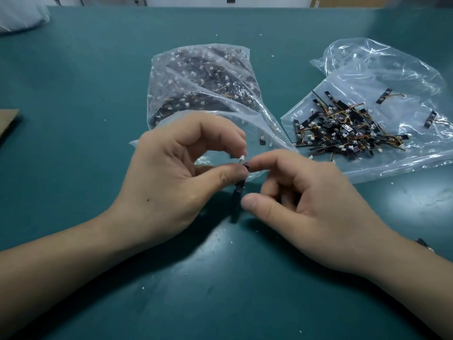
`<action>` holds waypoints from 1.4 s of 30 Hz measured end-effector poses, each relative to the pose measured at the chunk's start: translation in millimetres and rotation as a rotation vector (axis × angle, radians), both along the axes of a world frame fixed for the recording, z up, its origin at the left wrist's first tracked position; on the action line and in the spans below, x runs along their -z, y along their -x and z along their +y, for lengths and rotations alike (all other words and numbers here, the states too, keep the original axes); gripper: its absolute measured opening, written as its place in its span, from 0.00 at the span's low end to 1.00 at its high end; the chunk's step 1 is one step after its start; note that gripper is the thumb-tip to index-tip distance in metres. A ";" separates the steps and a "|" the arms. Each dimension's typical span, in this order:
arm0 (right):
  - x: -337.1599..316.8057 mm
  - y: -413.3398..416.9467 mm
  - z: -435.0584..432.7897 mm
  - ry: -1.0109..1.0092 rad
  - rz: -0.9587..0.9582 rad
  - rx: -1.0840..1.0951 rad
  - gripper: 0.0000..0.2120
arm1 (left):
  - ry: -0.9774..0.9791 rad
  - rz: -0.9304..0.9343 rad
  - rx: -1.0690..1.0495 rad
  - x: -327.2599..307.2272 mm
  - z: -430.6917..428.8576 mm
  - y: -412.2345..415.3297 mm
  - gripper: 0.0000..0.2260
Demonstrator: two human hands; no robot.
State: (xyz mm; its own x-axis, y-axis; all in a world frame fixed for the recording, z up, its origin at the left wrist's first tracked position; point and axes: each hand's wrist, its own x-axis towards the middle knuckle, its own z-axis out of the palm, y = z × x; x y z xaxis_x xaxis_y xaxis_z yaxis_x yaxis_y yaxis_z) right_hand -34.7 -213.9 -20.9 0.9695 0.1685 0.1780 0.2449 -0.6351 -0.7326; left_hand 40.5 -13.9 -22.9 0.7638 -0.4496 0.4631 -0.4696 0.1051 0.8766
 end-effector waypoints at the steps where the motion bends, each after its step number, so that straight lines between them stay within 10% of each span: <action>1: -0.7 0.2 -0.2 0.020 -0.014 0.001 0.15 | -0.007 0.009 0.018 0.3 0.2 0.6 0.12; 27: -3.0 -0.5 0.9 0.210 -0.135 -0.132 0.10 | 0.007 -0.117 0.036 -1.3 -0.8 5.2 0.11; 42: -10.1 3.8 -0.3 -0.169 -0.113 0.011 0.10 | -0.106 0.220 0.145 -9.3 -0.4 3.0 0.08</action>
State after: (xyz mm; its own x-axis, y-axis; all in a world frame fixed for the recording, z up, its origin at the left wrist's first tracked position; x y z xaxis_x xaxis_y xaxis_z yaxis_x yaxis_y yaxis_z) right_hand -38.5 -214.3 -10.8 0.9434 0.1162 0.3106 0.3252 -0.5084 -0.7974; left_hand 37.5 -14.3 -13.6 0.7649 -0.5984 0.2382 -0.2539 0.0597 0.9654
